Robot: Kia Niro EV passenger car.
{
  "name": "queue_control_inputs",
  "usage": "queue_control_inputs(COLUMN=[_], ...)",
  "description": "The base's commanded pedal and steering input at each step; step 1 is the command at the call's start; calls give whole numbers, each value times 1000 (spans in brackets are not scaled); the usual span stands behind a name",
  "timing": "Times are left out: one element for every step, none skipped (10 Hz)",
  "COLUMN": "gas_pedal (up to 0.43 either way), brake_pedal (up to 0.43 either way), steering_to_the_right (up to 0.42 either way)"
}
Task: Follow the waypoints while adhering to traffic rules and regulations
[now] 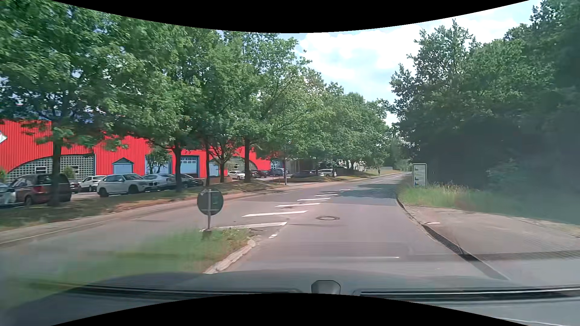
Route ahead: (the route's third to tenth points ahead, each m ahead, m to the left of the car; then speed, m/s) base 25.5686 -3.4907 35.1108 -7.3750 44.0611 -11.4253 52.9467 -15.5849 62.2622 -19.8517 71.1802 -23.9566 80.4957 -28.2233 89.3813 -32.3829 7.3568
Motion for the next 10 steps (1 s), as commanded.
queue_control_inputs(gas_pedal=[268, 268, 268, 268, 268, 268, 268, 268, 268, 268], brake_pedal=[0, 0, 0, 0, 0, 0, 0, 0, 0, 0], steering_to_the_right=[139, 139, 139, 134, 120, 106, 93, 82, 74, 65])
